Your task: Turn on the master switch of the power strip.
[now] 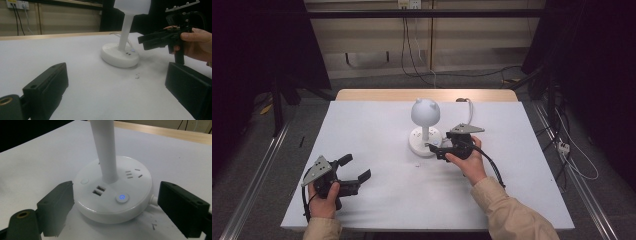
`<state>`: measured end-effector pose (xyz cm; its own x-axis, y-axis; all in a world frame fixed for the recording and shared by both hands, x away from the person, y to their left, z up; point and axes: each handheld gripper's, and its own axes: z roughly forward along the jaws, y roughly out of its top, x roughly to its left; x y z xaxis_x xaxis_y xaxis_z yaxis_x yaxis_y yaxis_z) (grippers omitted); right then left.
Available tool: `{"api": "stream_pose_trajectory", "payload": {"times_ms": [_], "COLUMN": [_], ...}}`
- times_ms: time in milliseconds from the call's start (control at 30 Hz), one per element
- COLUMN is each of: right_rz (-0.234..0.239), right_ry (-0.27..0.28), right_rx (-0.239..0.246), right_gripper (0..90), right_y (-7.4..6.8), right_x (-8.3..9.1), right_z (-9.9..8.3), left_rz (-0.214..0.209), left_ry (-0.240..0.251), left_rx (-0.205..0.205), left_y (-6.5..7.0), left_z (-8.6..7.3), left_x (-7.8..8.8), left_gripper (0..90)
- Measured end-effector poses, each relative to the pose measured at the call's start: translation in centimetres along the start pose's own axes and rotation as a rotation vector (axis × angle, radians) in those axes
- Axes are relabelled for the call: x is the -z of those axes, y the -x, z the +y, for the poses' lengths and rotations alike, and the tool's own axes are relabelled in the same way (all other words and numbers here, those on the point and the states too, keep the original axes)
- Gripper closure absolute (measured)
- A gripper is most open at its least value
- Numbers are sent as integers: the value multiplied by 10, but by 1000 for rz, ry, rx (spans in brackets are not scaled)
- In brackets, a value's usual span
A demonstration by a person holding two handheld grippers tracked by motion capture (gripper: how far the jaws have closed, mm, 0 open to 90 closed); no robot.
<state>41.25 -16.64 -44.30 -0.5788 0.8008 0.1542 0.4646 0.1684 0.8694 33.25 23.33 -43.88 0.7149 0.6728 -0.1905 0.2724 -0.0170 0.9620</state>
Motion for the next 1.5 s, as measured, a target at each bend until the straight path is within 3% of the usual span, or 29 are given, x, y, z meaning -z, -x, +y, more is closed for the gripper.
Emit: {"api": "stream_pose_trajectory", "payload": {"times_ms": [233, 900, 1067, 1500], "right_rz": [10, 10, 16, 24], "right_ry": [-5, -10, -1, -10], "right_rx": [12, 3, 14, 36], "right_gripper": [127, 113, 114, 118], "right_y": [-5, -4, -5, -9], "right_x": [2, 15, 21, 27], "right_z": [1, -8, -8, -12], "left_rz": [5, 0, 14, 3], "left_ry": [1, -10, -8, -2], "left_rx": [-3, 0, 1, -2], "left_y": [-1, 1, 0, 1], "left_z": [0, -1, -1, 0], "left_x": [3, 0, 1, 2], "left_gripper": [44, 44, 44, 44]}}
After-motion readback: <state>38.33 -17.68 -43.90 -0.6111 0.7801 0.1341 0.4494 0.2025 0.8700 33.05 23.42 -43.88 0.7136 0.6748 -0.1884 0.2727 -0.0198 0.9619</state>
